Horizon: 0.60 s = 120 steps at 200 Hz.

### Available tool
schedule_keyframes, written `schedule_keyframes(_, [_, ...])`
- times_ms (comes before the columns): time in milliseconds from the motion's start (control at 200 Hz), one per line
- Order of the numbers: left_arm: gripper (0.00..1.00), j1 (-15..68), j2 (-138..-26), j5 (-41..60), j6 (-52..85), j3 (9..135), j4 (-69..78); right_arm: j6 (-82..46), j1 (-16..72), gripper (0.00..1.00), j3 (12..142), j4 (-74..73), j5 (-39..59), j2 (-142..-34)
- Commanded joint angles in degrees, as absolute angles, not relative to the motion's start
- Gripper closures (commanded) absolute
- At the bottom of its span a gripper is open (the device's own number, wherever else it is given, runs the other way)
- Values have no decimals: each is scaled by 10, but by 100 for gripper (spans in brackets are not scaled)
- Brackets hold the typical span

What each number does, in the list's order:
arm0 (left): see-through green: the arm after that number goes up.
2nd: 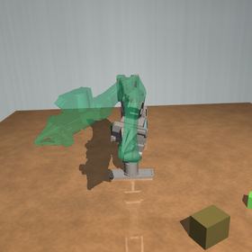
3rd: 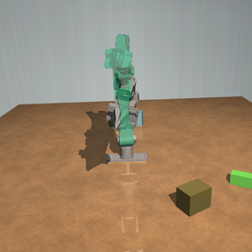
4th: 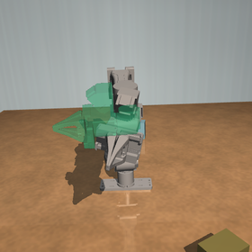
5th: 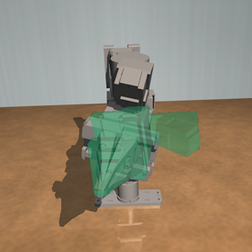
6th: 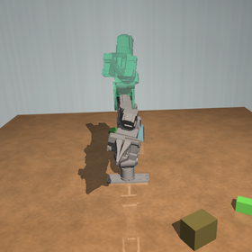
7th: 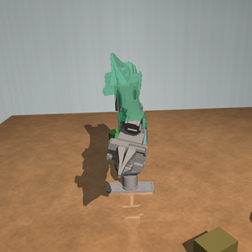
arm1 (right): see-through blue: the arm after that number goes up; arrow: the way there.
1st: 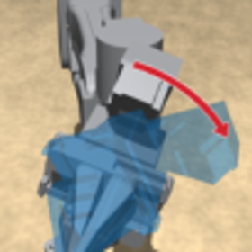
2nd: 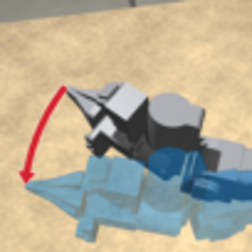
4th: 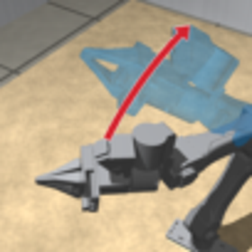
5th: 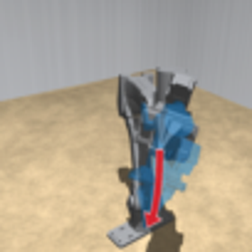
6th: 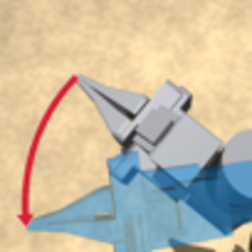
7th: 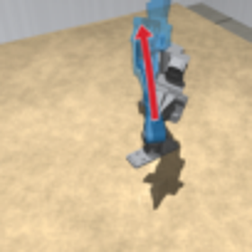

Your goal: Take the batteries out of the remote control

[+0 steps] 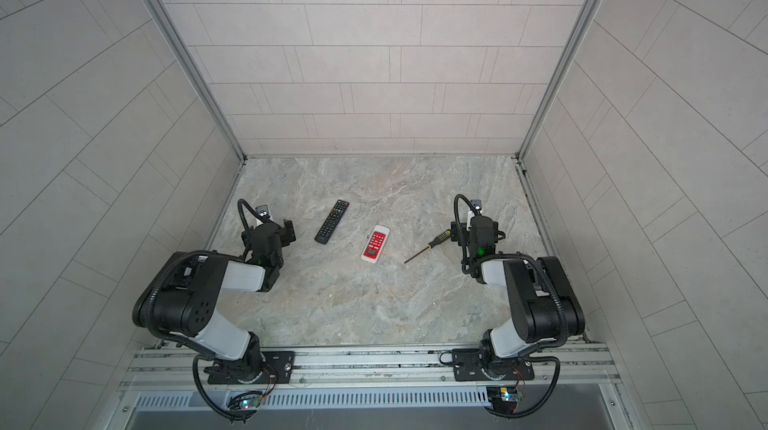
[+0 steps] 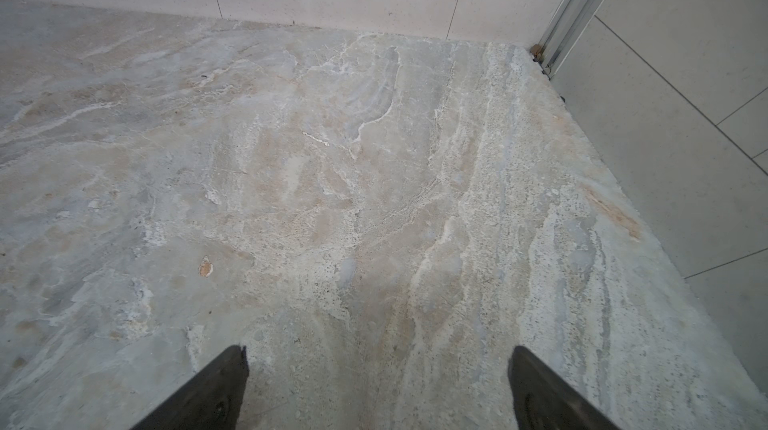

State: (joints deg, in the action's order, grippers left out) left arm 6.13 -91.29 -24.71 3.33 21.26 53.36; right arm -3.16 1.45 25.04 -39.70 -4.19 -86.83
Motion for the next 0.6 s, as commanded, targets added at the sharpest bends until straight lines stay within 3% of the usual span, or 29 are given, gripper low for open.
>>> schedule_keyframes(0, [0, 59, -894, -253, 27, 220, 541, -22, 14, 0, 243, -419, -53, -858])
schedule_keyframes(190, [0, 61, -774, -200, 4, 217, 449, -35, 15, 1, 287, -263, -69, -753])
schedule_keyframes(365, [1, 83, -656, -89, 29, 350, 85, -104, 31, 5, 351, -59, -50, -687])
schedule_keyframes(435, [2, 117, -645, -69, 59, 403, -30, -128, 50, 7, 373, 0, -40, -672])
schedule_keyframes(595, [2, 288, -693, -115, 81, 508, -180, -174, 111, 9, 406, 91, -45, -660])
